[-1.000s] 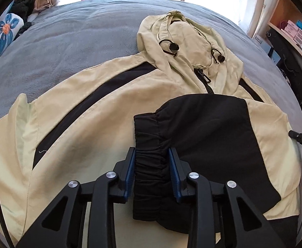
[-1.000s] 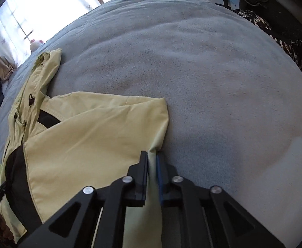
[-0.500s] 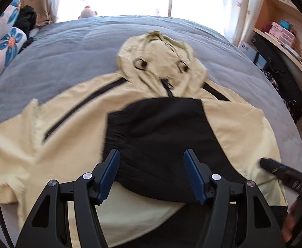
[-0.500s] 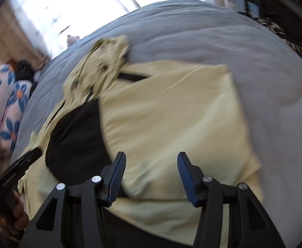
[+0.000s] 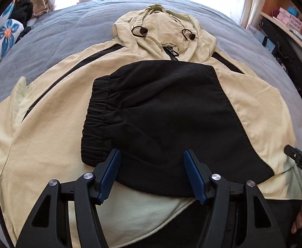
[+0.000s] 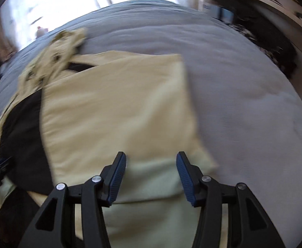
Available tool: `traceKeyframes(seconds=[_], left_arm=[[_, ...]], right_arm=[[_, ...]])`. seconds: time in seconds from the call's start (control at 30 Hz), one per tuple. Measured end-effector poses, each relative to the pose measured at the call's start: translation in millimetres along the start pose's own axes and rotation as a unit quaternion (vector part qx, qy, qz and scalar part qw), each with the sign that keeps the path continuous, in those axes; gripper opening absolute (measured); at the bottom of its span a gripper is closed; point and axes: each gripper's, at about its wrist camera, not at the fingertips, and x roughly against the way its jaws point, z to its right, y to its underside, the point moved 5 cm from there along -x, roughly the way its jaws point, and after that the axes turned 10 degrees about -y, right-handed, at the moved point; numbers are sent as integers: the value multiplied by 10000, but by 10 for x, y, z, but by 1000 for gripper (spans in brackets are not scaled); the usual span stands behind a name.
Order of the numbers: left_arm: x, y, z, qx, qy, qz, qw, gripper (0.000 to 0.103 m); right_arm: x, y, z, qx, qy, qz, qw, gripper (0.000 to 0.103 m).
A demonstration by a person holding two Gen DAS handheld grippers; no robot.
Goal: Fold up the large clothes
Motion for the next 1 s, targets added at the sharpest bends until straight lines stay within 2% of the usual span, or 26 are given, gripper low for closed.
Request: traceKeyframes(seconds=[0.07,0.17,0.4,0.63,0.87,1.0], left_arm=[[14,2,-2,-4,-13,8,10000,62],[40,13,16,-27,-60,2,10000,62],[221,-16,36,-40,-155,84,9998,63],[504,9,40,78,-15,222,9997,63],[830,95,14,134,-23,325,9994,64],[993,195,-29,110,-155,335,9993,64]], right_arm=[[42,17,158,-218,106,33,9997,52],[57,71,249,-490,-126,-8,9987,52],[231,134,69,-585,-314,92,9978,52],[471,236,-142,-744,-710,181,9945,52],[690,334,-478,-394,-991,150,9942,52],[862,424,-635,-179,-992,225,9947,52]])
